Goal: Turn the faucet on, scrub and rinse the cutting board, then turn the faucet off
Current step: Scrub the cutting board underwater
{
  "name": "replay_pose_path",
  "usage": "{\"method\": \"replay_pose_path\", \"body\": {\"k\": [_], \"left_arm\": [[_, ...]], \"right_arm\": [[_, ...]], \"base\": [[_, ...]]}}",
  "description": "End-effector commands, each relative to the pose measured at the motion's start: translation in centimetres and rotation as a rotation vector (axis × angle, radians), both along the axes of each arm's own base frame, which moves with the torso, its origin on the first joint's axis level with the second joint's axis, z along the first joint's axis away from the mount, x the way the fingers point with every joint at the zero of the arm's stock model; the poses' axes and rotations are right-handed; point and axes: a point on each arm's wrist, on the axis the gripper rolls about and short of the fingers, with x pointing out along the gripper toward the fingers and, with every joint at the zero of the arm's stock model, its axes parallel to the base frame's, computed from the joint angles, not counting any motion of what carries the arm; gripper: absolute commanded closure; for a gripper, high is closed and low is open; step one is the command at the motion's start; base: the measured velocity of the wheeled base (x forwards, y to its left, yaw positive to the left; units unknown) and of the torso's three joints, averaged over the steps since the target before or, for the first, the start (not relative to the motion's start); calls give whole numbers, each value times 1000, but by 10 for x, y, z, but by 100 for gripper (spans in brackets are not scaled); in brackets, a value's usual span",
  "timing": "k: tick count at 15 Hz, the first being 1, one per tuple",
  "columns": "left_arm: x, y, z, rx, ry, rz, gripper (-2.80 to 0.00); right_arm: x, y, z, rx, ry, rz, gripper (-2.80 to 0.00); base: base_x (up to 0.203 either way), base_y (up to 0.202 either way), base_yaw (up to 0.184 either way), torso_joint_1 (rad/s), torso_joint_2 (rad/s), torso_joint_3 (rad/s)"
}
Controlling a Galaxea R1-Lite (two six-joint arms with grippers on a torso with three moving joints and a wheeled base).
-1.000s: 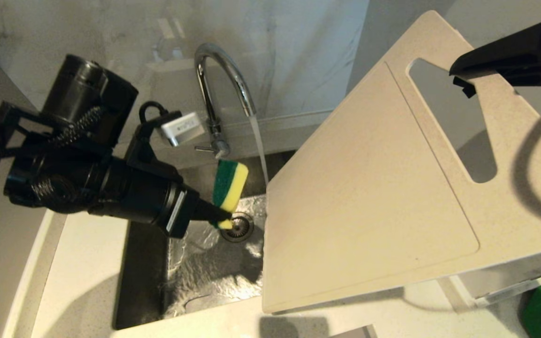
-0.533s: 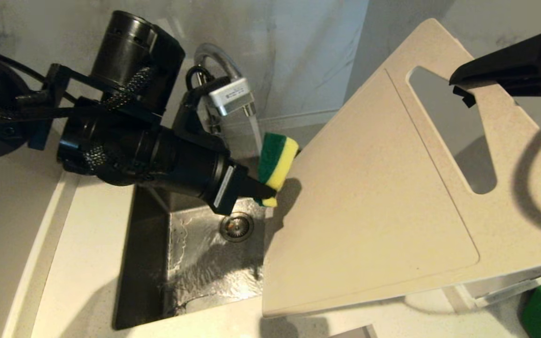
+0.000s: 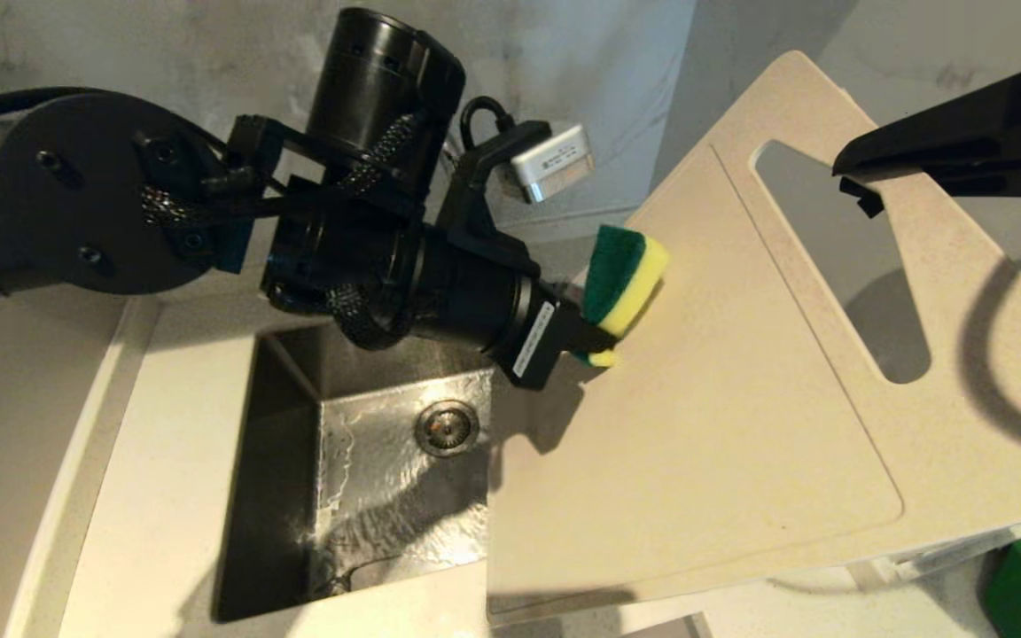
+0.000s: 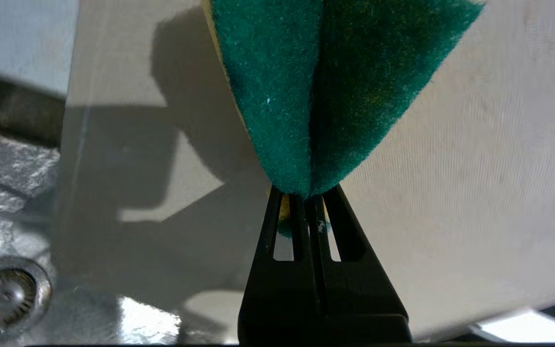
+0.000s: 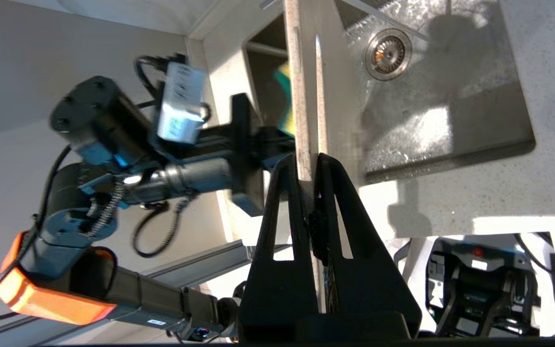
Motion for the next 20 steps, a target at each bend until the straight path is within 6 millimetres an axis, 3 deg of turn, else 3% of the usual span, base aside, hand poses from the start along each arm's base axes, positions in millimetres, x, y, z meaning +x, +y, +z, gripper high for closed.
{"method": "replay_pose_path", "body": {"k": [1,4,9,15,19,20], "left_arm": [[4,-14,-17,39,19,-21,0],[1,-10,-26,94,67,-22,0],[1,12,-47,209,162,14,0],[10,63,-93,310,310,142,0],[25,95,-133,310,317,270,0],[25,102,-136,308,319,295,0]], "right_arm": [[2,1,-4,-5,21,-1,0],[0,0,-6,-4,25,-2,0],[-2,-1,1,11,-35,1,0],[-5,-1,5,31,-54,34,0],[-9,-2,10,50,-84,65,0],[-7,-1,9,49,-82,65,0]], "base": [[0,0,0,0,0,0],[0,0,0,0,0,0],[0,0,0,0,0,0],[0,0,0,0,0,0],[0,0,0,0,0,0],[0,0,0,0,0,0]]}}
